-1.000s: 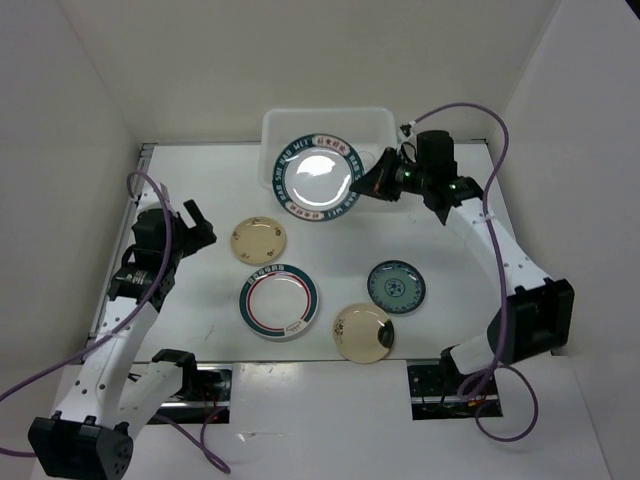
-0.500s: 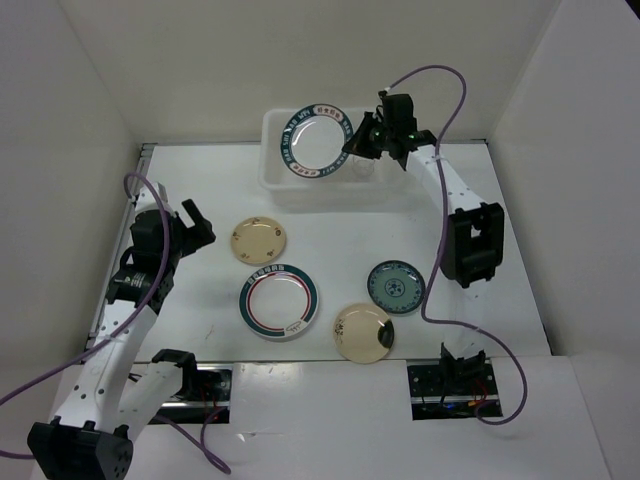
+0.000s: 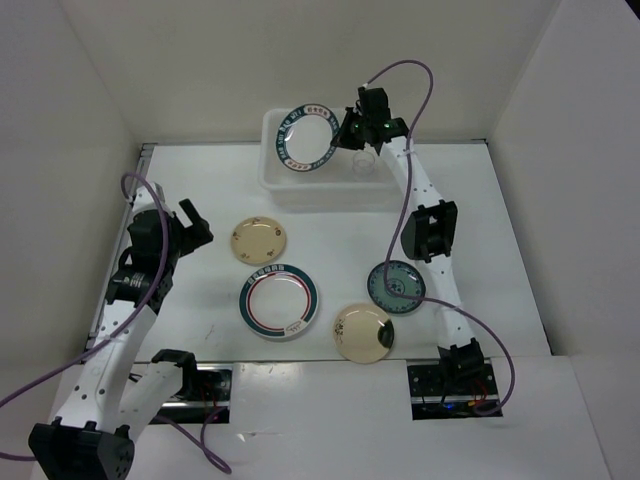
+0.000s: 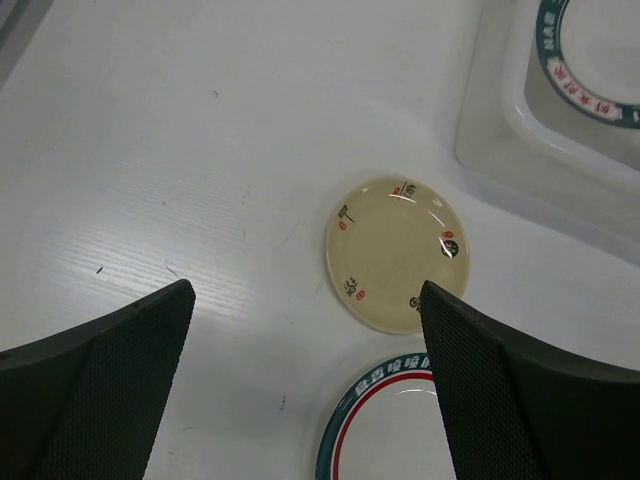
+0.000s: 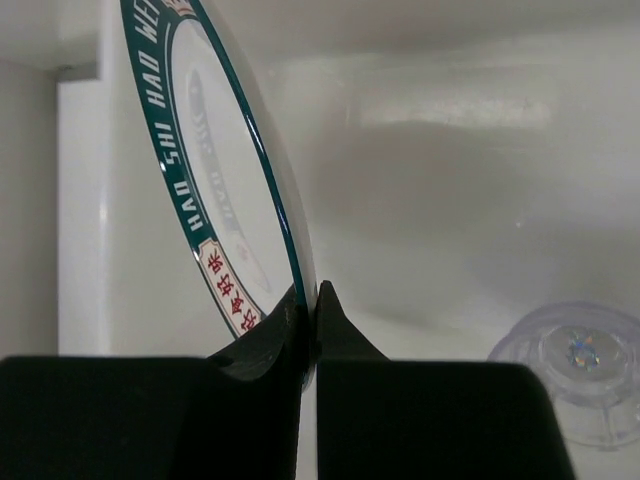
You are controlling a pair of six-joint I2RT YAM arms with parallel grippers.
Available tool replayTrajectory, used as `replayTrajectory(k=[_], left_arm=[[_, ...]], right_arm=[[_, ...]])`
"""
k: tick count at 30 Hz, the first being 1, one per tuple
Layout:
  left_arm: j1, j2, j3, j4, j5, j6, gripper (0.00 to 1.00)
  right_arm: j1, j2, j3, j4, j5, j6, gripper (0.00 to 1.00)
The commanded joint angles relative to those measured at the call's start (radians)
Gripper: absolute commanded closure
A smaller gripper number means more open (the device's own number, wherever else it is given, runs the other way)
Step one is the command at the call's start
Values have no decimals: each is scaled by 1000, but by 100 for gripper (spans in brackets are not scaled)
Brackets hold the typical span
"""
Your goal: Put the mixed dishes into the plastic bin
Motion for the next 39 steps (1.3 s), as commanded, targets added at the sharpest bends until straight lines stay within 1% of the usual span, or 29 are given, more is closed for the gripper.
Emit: replayTrajectory(k=[1, 10, 12, 15, 17, 19, 20, 21, 23, 24, 26, 30, 31, 32, 35, 37, 38, 39], left_arm=[[17, -12, -2, 25, -19, 3, 0], [17, -12, -2, 34, -28, 3, 0], [26, -12, -2, 34, -28, 3, 0], [26, -12, -2, 34, -28, 3, 0], [26, -12, -2, 34, -28, 3, 0], [26, -12, -2, 34, -28, 3, 0], [26, -12, -2, 34, -28, 3, 0], [26, -12, -2, 34, -28, 3, 0], [26, -12, -2, 34, -28, 3, 0], [26, -12, -2, 34, -28, 3, 0], [26, -12, -2, 34, -28, 3, 0], [26, -12, -2, 34, -28, 3, 0], [26, -12, -2, 34, -28, 3, 0], [26, -12, -2, 34, -28, 3, 0], [26, -12, -2, 43, -28, 3, 0], [26, -3, -11, 43, -28, 3, 0], [26, -3, -11, 43, -28, 3, 0], [26, -3, -11, 43, -28, 3, 0]], right_arm=[[29, 8, 26, -72, 5, -9, 100], [38, 8, -7, -135, 68, -19, 99], [38, 17, -16, -144, 91, -28, 95], [56, 26, -26, -153, 137, -38, 85], [56, 26, -27, -153, 154, -38, 82], [65, 47, -17, -164, 175, -48, 82], [65, 60, -8, -164, 184, -48, 76], [65, 60, -8, -164, 185, -48, 76], [75, 72, -8, -173, 185, -48, 73], [75, 81, -8, -173, 194, -48, 68], [75, 81, -8, -173, 194, -57, 68], [84, 90, 12, -173, 203, -57, 58], [84, 90, 12, -173, 203, -57, 53], [84, 90, 24, -173, 194, -68, 51], [94, 60, 59, -182, 183, -81, 44], [107, 0, 73, -182, 192, -103, 40], [107, -26, 82, -182, 192, -103, 35], [119, -78, 93, -173, 192, -117, 35]])
